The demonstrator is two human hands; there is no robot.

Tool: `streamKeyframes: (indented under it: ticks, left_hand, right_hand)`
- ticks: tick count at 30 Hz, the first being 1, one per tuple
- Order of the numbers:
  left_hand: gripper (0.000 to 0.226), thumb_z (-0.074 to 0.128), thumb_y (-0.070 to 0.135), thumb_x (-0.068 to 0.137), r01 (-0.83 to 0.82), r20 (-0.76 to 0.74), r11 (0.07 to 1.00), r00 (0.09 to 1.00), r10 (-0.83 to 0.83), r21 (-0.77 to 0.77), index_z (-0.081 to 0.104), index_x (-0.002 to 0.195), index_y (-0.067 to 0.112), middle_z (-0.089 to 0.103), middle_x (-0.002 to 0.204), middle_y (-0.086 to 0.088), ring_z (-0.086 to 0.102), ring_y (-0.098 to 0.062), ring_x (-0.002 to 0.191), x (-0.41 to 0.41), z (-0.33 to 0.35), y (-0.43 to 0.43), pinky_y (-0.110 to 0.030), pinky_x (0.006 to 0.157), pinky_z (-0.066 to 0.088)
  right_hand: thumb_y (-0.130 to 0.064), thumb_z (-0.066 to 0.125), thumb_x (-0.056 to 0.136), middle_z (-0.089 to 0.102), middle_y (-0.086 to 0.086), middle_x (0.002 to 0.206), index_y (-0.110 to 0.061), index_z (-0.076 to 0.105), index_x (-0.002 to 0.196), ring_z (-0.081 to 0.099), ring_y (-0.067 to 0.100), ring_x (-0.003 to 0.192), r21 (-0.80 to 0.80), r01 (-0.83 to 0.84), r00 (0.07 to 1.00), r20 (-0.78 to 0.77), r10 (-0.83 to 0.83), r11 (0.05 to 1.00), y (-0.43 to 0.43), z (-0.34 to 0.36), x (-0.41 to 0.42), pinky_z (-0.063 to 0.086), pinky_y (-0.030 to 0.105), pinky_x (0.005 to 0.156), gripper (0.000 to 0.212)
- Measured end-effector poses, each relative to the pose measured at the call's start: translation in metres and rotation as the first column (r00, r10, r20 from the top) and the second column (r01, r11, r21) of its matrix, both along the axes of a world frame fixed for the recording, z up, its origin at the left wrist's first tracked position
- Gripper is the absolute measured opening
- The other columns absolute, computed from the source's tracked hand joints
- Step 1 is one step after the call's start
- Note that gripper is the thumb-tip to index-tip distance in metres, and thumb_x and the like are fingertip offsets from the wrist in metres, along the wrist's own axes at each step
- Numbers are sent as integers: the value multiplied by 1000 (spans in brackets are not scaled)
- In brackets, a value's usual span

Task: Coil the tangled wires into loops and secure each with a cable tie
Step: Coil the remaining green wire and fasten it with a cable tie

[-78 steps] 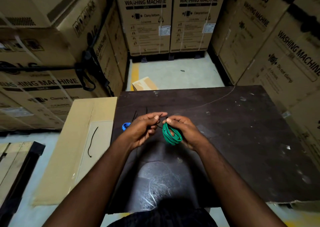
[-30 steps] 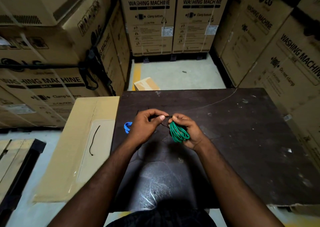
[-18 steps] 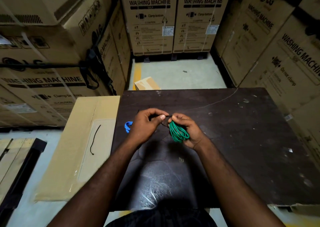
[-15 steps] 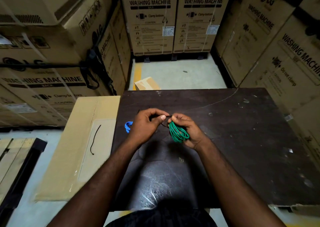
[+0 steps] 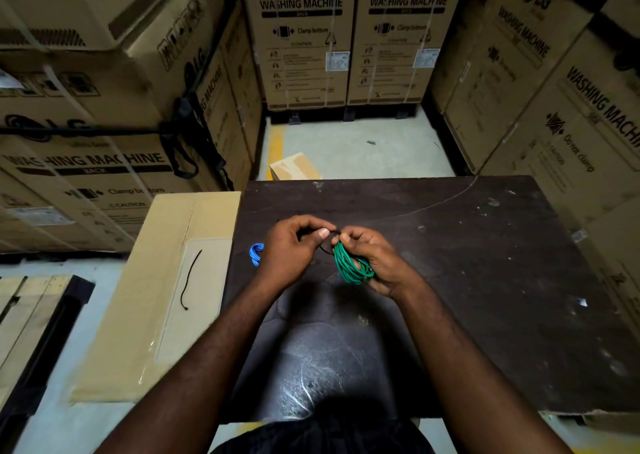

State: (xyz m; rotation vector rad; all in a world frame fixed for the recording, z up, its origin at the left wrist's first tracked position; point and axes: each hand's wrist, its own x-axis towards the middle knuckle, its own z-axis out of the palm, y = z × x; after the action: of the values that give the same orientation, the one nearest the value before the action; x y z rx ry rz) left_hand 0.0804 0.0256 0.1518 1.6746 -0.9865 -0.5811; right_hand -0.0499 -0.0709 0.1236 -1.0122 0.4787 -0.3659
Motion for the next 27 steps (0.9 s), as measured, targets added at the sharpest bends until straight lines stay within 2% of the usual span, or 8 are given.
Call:
streamKeyframes:
  ticks: [6,8,11,14,16,20,24,27]
  left_hand:
    - [14,63,3,87,-45,-59,999,997,44,-7,74,90,12,71,81,7,61,6,73,-6,5,0,-9,69,45]
    - [15,63,3,87,-42,-66,999,997,42,-3,74,89,14,71,81,9,61,6,73,-6,4,-1,-11,69,46]
    - [17,63,3,87,-18,-75,1000,997,20,17,73,87,17,71,79,10,61,3,72,-6,1,-1,-15,66,46]
    - [22,64,2,86,4,-53,1000,999,-2,28,73,84,22,72,78,9,64,0,73,-5,0,1,-17,67,47]
    - [23,66,3,84,22,-28,1000,999,-21,21,73,83,24,73,78,6,67,-7,76,-5,1,2,-21,71,51]
    - [22,71,4,80,17,-22,1000,1000,-17,-7,74,84,25,74,77,2,69,-14,73,-6,5,6,-29,64,53]
    - [18,74,0,76,-22,-84,999,996,19,-40,73,87,14,73,72,-3,65,-5,64,-6,7,11,-19,60,50]
    - [13,74,0,76,-15,-48,999,999,13,-31,72,85,9,73,70,-5,62,1,60,-9,11,14,-12,59,45]
  right_hand:
    - [-38,81,67,44,14,83,-14,73,88,38,18,68,17,2,999,38,-3,1000,-1,1,0,31,26,62,33]
    - [-34,82,64,48,14,80,-14,74,85,41,19,67,27,10,1000,24,-11,1000,-3,0,-1,33,26,63,30]
    - [-18,71,70,53,16,75,-12,74,76,45,15,54,31,13,1000,2,-13,999,-4,4,-3,35,21,54,8]
    - [-9,61,75,58,9,66,-8,73,76,45,8,42,53,-22,1000,-3,22,998,-3,8,-5,34,16,43,13]
    - [-10,60,76,55,8,61,-6,73,78,44,7,40,42,-46,999,-15,47,998,-1,8,-5,33,15,43,14]
    - [-11,60,76,56,6,59,-8,74,77,44,8,43,28,-31,999,-37,32,999,-2,7,-6,33,17,45,14]
    - [-11,60,76,56,5,57,-5,71,76,44,8,43,47,-30,999,-38,32,998,-3,8,-8,32,17,44,12]
    - [-11,60,76,56,7,58,-4,72,77,45,8,41,55,-69,996,-44,72,996,-2,9,-10,31,16,43,13]
